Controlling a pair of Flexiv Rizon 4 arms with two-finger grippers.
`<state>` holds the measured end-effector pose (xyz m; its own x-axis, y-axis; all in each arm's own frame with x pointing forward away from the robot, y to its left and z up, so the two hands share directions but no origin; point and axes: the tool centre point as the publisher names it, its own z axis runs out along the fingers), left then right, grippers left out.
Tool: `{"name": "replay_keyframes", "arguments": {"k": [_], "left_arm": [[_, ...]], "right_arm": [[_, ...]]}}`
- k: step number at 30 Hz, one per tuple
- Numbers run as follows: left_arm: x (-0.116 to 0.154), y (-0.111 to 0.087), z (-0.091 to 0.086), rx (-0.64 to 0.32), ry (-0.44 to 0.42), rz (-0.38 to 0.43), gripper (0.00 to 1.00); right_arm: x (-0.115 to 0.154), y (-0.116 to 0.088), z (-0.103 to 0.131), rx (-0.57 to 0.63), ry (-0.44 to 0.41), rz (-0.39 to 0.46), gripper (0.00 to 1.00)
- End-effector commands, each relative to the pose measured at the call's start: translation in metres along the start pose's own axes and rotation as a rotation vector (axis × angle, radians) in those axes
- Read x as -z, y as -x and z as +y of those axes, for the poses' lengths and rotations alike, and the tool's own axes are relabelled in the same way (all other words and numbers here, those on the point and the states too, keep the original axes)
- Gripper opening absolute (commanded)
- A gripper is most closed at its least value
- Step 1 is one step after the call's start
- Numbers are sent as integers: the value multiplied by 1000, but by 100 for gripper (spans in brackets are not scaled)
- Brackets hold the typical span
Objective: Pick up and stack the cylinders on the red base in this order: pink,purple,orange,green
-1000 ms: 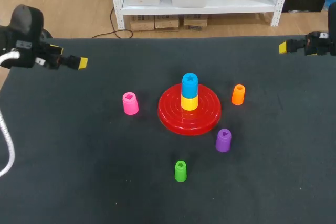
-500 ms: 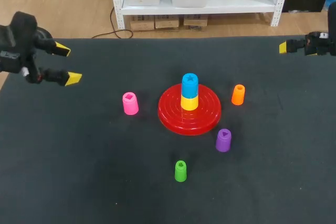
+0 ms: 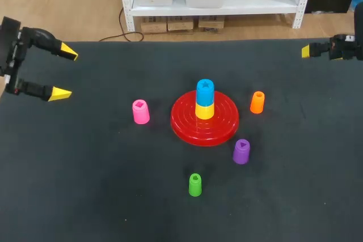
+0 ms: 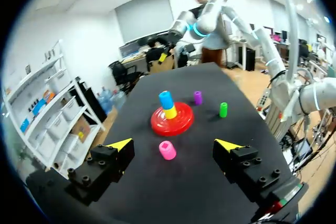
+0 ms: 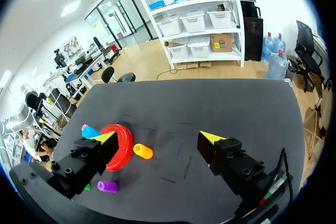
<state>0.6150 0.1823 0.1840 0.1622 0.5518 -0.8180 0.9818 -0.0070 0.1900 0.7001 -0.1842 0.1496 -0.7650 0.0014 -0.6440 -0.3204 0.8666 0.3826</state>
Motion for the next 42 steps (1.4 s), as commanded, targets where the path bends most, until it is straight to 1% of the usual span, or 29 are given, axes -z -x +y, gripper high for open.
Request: {"name": "replay_keyframes", "arguments": {"k": [1,2,3,4,5,8,11,12,14,19,20,22,27,32,37,38,42], "left_arm": [[-3,-9,11,117,-77,86,100],[-4,-9,11,143,-49,119,100],[-2,-9,11,156,-47,116,100],[-1,-7,9,181,-48,136,100],[-1,-7,8,198,-24,166,100],[0,-2,1,189,-56,125,100],[-2,-5,-2,226,-68,139,100],[-3,-8,-3,251,-70,144,100],[-4,-12,-4,282,-83,124,100],[-7,-18,-9,235,-99,141,100],[-7,-19,-10,239,-104,144,100],[-6,-22,-9,227,-104,169,100],[0,-24,-7,214,-102,180,100],[3,-28,-7,220,-83,201,100],[2,-27,-8,206,-71,195,100],[2,-29,-6,218,-29,221,100],[2,-29,-6,218,-29,221,100]], "right_arm": [[0,0,0,0,0,1,100],[0,0,0,0,0,1,100],[0,0,0,0,0,1,100],[0,0,0,0,0,1,100],[0,0,0,0,0,1,100],[0,0,0,0,0,1,100],[0,0,0,0,0,1,100],[0,0,0,0,0,1,100],[0,0,0,0,0,1,100],[0,0,0,0,0,1,100],[0,0,0,0,0,1,100],[0,0,0,0,0,1,100],[0,0,0,0,0,1,100],[0,0,0,0,0,1,100],[0,0,0,0,0,1,100],[0,0,0,0,0,1,100],[0,0,0,0,0,1,100]]}}
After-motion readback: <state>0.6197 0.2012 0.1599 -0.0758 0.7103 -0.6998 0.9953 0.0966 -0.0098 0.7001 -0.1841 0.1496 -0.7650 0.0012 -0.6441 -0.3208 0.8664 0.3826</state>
